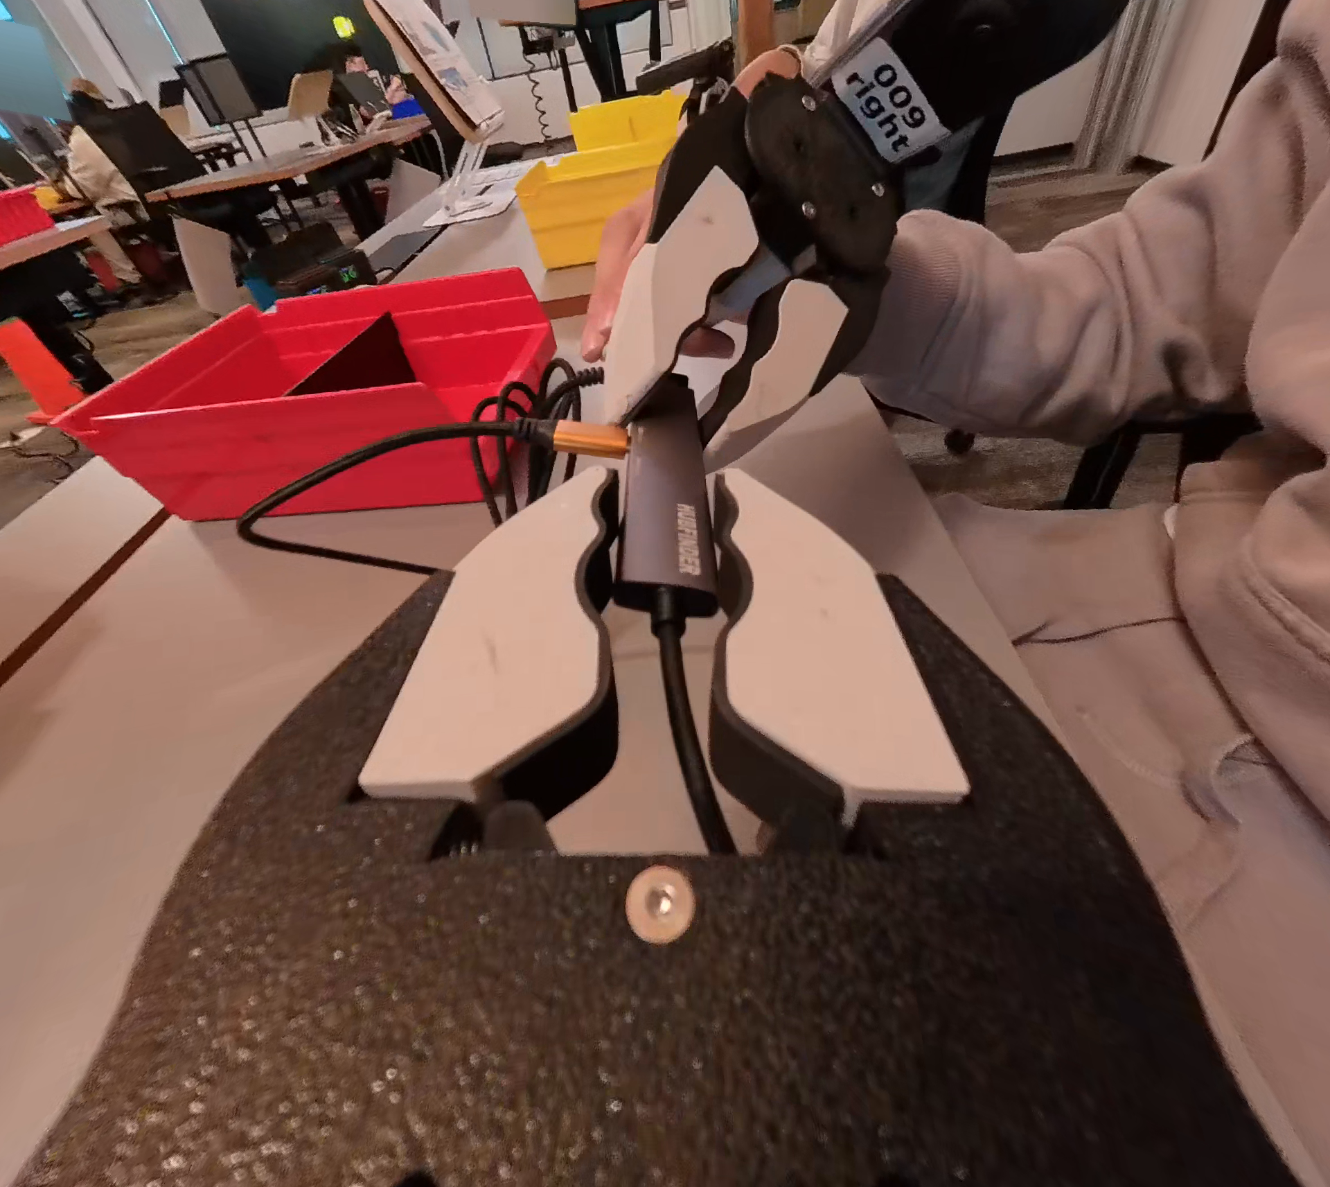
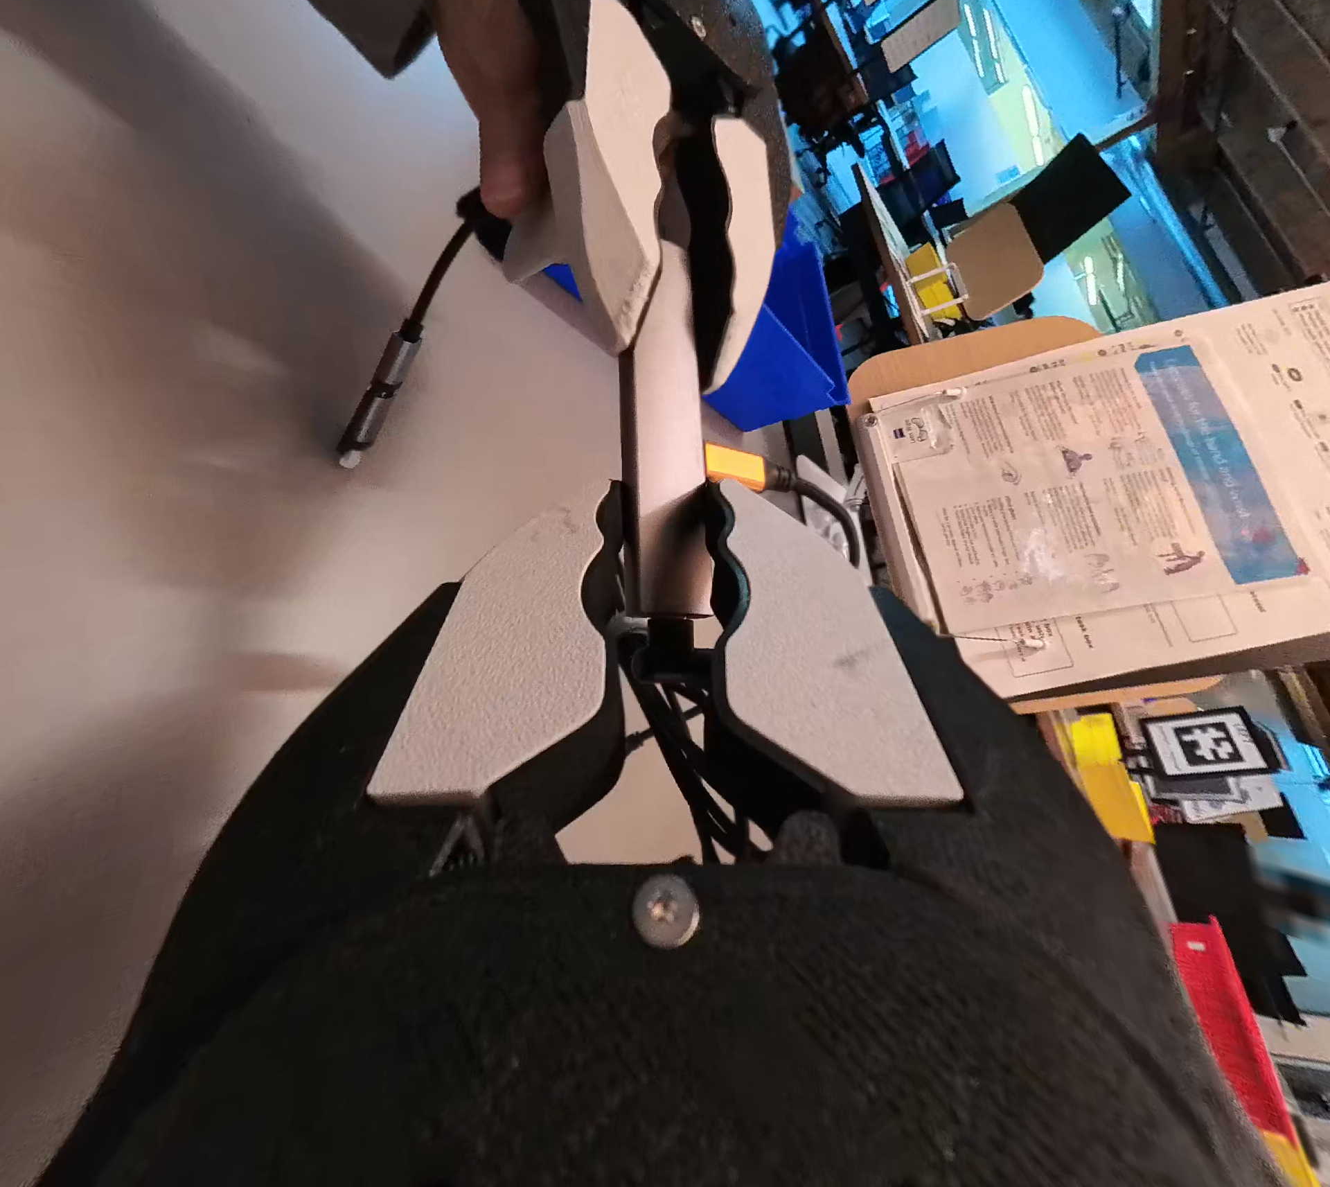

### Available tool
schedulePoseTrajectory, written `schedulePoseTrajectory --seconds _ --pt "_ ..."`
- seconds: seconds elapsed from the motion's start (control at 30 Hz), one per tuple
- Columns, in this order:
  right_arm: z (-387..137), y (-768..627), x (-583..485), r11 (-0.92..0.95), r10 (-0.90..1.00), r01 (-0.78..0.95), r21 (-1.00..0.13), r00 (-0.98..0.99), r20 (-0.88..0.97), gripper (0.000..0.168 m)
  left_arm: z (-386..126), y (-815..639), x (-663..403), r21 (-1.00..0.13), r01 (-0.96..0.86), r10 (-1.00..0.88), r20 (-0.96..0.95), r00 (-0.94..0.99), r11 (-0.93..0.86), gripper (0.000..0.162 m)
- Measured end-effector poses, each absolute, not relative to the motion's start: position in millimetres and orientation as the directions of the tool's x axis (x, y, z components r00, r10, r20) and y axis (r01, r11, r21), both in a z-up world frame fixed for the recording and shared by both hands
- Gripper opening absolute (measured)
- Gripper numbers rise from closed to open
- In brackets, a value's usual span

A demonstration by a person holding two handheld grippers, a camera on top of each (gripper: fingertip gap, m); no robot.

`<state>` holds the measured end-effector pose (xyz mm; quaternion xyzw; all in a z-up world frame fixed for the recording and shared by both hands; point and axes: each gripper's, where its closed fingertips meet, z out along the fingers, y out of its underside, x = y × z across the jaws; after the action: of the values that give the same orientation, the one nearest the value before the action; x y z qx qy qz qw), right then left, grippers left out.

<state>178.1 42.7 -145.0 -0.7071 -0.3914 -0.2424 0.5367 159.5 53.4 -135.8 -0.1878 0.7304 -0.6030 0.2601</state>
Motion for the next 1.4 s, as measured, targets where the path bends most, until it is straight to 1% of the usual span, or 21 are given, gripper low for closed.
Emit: schedulePoseTrajectory --seconds 0.1,0.17,0.3,0.33,0.4,0.43,0.5,0.53,0.6,0.67,0.73,0.8,0.83,0.93,1.03,1.13,1.17,1.2,1.23,1.33,1.4 --pt "-146 41 175 -0.111 0.319 0.806 -0.581 0.582 0.748 0.022 -145 42 161 -0.968 0.029 -0.573 -0.171 -0.801 0.247 0.026" --pt "-149 40 179 -0.136 0.324 0.820 -0.556 0.567 0.757 0.022 -149 40 165 -0.959 0.040 -0.593 -0.206 -0.779 0.280 0.026" --pt "-155 39 183 -0.150 0.347 0.792 -0.592 0.603 0.718 0.022 -154 39 169 -0.959 0.041 -0.616 -0.212 -0.759 0.279 0.026" --pt "-155 38 184 -0.151 0.342 0.771 -0.618 0.628 0.700 0.023 -154 39 169 -0.964 0.048 -0.621 -0.206 -0.756 0.262 0.026" --pt "-148 34 192 -0.176 0.304 0.688 -0.704 0.719 0.625 0.033 -155 44 171 -0.972 0.067 -0.637 -0.200 -0.744 0.227 0.026" --pt "-141 31 199 -0.186 0.258 0.622 -0.761 0.778 0.573 0.038 -154 48 171 -0.978 0.074 -0.649 -0.187 -0.737 0.197 0.026" --pt "-125 22 212 -0.195 0.160 0.407 -0.893 0.911 0.380 0.046 -154 55 170 -0.986 0.092 -0.665 -0.161 -0.729 0.138 0.026" --pt "-119 16 216 -0.185 0.115 0.273 -0.944 0.960 0.255 0.050 -155 58 170 -0.987 0.106 -0.671 -0.158 -0.724 0.119 0.026" --pt "-118 3 223 -0.161 0.014 -0.034 -0.986 0.999 -0.037 0.047 -157 60 169 -0.988 0.130 -0.674 -0.156 -0.722 0.089 0.026" --pt "-130 -7 218 -0.121 0.008 -0.317 -0.941 0.947 -0.320 0.046 -157 58 168 -0.987 0.151 -0.662 -0.148 -0.734 0.052 0.026" --pt "-144 -10 213 -0.062 0.035 -0.541 -0.839 0.839 -0.543 0.036 -156 53 165 -0.984 0.176 -0.636 -0.143 -0.758 0.011 0.026" --pt "-157 -9 211 -0.040 0.083 -0.709 -0.704 0.700 -0.709 0.028 -157 47 162 -0.981 0.192 -0.611 -0.137 -0.780 -0.025 0.026" --pt "-161 -7 207 -0.053 0.110 -0.759 -0.649 0.641 -0.760 0.026 -157 44 160 -0.979 0.197 -0.601 -0.132 -0.789 -0.044 0.026" --pt "-157 -4 192 -0.073 0.229 -0.826 -0.558 0.531 -0.816 0.028 -161 39 156 -0.983 0.179 -0.555 -0.121 -0.823 -0.051 0.026" --pt "-157 -2 183 -0.108 0.253 -0.840 -0.531 0.494 -0.832 0.023 -166 35 150 -0.984 0.178 -0.526 -0.140 -0.839 -0.022 0.026" --pt "-159 -1 172 -0.186 0.270 -0.852 -0.489 0.434 -0.860 0.022 -171 30 147 -0.983 0.179 -0.497 -0.173 -0.850 0.036 0.026" --pt "-162 -1 172 -0.200 0.258 -0.850 -0.487 0.434 -0.863 0.013 -171 29 145 -0.982 0.184 -0.493 -0.180 -0.851 0.041 0.026" --pt "-164 -1 172 -0.220 0.250 -0.842 -0.492 0.439 -0.863 0.010 -170 29 144 -0.981 0.187 -0.490 -0.185 -0.852 0.045 0.026" --pt "-165 -1 171 -0.249 0.235 -0.837 -0.487 0.436 -0.869 0.009 -171 30 144 -0.981 0.187 -0.488 -0.189 -0.852 0.053 0.026" --pt "-169 0 165 -0.348 0.191 -0.769 -0.536 0.501 -0.844 0.009 -173 32 140 -0.979 0.189 -0.483 -0.200 -0.852 0.072 0.026" --pt "-169 -1 162 -0.420 0.191 -0.730 -0.539 0.510 -0.839 0.009 -172 33 139 -0.978 0.192 -0.482 -0.210 -0.851 0.086 0.026"
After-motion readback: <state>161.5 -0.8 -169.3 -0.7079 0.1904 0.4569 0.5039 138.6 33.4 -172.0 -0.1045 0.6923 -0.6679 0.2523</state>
